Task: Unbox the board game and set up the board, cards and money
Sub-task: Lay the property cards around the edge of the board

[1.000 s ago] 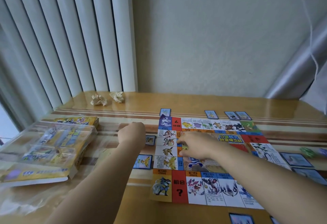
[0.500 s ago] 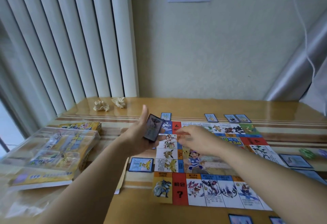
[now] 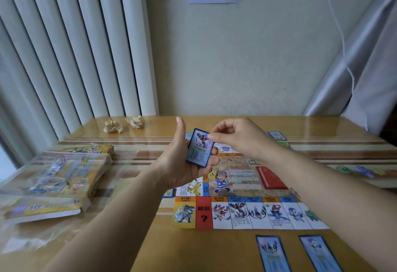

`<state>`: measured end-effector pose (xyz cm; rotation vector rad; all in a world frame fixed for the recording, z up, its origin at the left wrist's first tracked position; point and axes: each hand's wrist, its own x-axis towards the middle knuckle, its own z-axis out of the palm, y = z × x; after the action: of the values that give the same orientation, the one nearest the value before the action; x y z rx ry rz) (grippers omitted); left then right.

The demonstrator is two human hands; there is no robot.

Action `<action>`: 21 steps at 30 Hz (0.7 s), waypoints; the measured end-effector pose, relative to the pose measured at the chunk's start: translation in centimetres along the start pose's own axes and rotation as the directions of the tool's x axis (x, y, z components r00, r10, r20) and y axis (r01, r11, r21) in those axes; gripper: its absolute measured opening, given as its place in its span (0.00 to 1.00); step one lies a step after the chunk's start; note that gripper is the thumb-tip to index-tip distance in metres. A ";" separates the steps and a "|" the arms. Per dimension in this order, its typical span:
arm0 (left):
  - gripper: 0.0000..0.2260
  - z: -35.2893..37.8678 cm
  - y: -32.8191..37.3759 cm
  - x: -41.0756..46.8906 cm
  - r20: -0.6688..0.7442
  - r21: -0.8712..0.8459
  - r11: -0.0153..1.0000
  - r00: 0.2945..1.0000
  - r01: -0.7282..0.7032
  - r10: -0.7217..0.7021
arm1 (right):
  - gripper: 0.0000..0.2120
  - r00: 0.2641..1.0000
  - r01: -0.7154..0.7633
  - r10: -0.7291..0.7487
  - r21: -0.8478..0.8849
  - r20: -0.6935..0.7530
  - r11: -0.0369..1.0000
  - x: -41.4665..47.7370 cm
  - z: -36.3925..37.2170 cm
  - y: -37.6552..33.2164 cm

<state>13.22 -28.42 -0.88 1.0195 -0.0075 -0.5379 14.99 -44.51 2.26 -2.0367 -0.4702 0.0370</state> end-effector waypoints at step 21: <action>0.13 1.6 -10.4 -3.6 -0.021 0.999 -0.023 0.995 0.023 0.101 | 0.04 0.940 -0.137 0.240 -0.377 0.241 0.916 -10.5 1.5 8.0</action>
<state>5.28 -32.41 -7.56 2.5801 -0.4396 -0.3564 7.43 -50.26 -7.03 -2.4457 -0.4781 0.3940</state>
